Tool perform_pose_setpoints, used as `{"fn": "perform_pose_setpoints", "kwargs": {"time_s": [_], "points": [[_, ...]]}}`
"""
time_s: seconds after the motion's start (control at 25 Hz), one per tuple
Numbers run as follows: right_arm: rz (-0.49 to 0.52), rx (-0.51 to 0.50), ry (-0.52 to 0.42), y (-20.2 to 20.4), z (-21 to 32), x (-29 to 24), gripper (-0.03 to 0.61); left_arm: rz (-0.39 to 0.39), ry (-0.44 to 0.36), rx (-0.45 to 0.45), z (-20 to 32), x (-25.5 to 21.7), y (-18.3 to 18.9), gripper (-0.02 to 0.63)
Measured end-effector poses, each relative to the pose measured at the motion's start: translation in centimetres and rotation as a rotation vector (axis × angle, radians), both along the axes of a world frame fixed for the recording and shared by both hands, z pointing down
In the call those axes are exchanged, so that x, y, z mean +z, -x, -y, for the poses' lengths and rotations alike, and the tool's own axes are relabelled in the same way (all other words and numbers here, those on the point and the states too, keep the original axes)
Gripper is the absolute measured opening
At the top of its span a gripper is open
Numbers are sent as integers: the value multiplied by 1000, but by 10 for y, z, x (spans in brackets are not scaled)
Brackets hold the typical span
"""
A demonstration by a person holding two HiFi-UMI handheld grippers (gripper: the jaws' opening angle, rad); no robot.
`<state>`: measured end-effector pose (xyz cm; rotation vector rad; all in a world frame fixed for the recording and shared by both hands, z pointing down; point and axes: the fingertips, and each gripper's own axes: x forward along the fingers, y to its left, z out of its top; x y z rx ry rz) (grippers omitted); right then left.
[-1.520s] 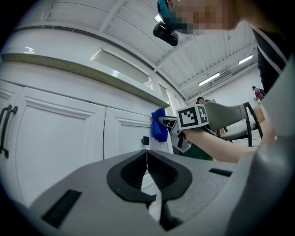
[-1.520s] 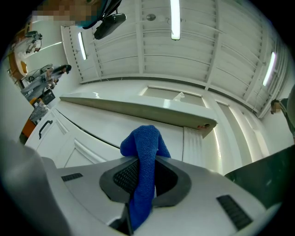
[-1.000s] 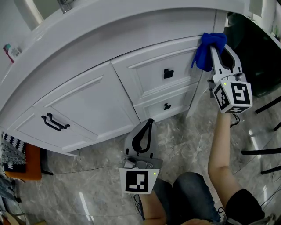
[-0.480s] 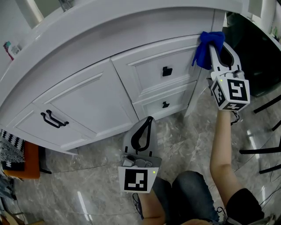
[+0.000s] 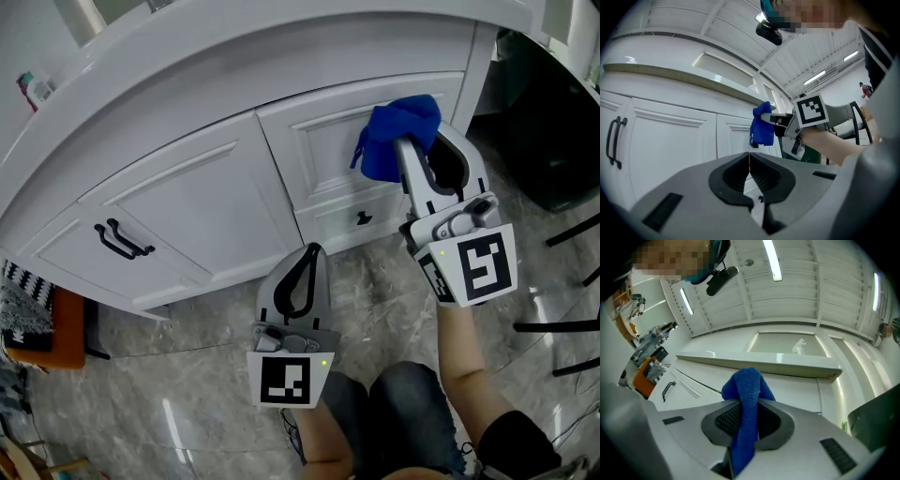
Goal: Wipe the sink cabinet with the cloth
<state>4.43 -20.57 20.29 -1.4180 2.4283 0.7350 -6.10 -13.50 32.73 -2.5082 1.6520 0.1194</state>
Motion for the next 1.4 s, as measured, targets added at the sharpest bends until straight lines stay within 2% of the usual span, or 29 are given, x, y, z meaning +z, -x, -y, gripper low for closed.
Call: {"fn": "perform_pose_setpoints", "kwargs": {"time_s": [0.2, 0.4, 0.6, 0.76, 0.92, 1.08, 1.2, 1.4], "points": [[-38, -149, 23, 72, -12, 11, 60, -6, -5, -35, -3, -2, 14, 6], [-78, -213, 68, 110, -10, 25, 60, -7, 2, -59, -5, -1, 23, 6], [-89, -242, 87, 124, -3, 33, 60, -23, -2, -61, -5, -2, 27, 6], [-142, -205, 103, 128, 10, 46, 60, -23, -3, -52, -4, 0, 26, 6], [-163, -201, 66, 131, 16, 44, 60, -19, 11, -45, -3, 4, 26, 6], [-191, -184, 62, 131, 16, 46, 60, 26, 2, -25, -1, 7, 22, 6], [-214, -175, 63, 131, 16, 47, 60, -22, 12, -33, -1, 5, 20, 6], [-189, -158, 48, 125, 17, 45, 60, -25, 15, -34, -3, 5, 21, 6]]}}
